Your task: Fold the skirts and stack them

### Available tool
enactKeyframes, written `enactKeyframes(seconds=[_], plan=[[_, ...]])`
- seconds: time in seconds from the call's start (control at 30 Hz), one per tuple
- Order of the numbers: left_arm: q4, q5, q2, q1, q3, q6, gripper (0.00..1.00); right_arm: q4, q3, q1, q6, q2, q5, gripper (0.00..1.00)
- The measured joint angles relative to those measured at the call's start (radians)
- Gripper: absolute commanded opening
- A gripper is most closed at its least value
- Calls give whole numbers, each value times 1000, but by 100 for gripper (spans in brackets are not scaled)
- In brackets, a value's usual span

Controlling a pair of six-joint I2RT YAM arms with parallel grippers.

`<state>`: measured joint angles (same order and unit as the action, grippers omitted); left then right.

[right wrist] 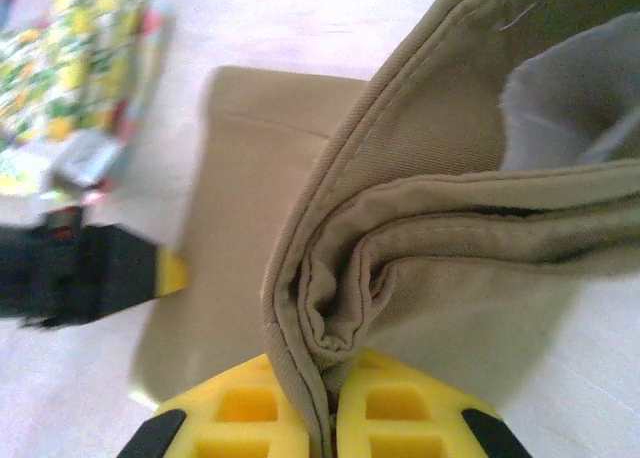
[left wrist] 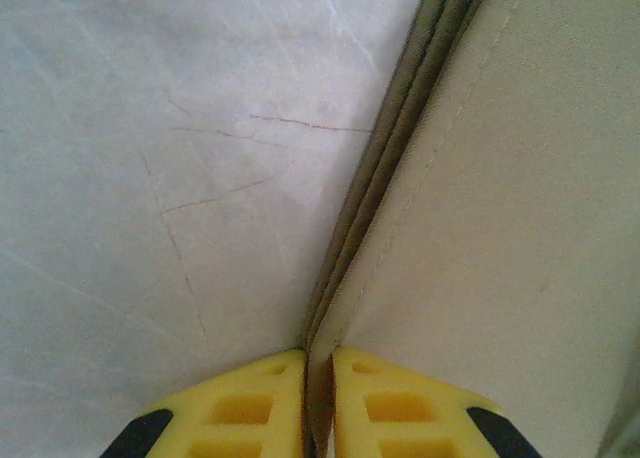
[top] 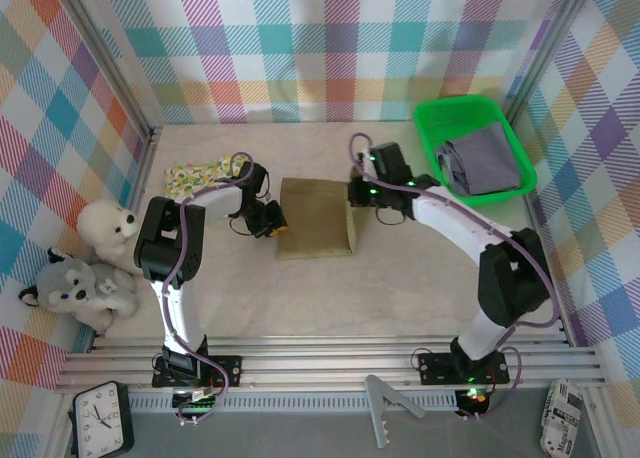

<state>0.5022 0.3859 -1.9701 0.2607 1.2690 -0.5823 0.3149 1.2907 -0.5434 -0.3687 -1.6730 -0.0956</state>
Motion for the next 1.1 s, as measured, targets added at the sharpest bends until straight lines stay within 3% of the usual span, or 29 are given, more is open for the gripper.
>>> enactKeyframes(seconds=[0.17, 0.4, 0.73, 0.93, 1.03, 1.1], plan=[[16, 3, -7, -1, 12, 4, 14, 32, 155, -124, 37, -211, -32, 4], [22, 6, -10, -2, 18, 4, 14, 125, 269, -185, 22, -451, -97, 5], [22, 7, -11, -2, 19, 5, 18, 145, 320, -192, -97, -453, -203, 19], [55, -3, -10, -4, 38, 21, 27, 158, 334, -187, -105, -448, -243, 42], [115, -45, 13, -12, 41, 31, 30, 166, 316, -174, -72, -406, -257, 45], [167, -83, 52, -19, 41, 33, 31, 170, 291, -153, -58, -347, -253, 39]])
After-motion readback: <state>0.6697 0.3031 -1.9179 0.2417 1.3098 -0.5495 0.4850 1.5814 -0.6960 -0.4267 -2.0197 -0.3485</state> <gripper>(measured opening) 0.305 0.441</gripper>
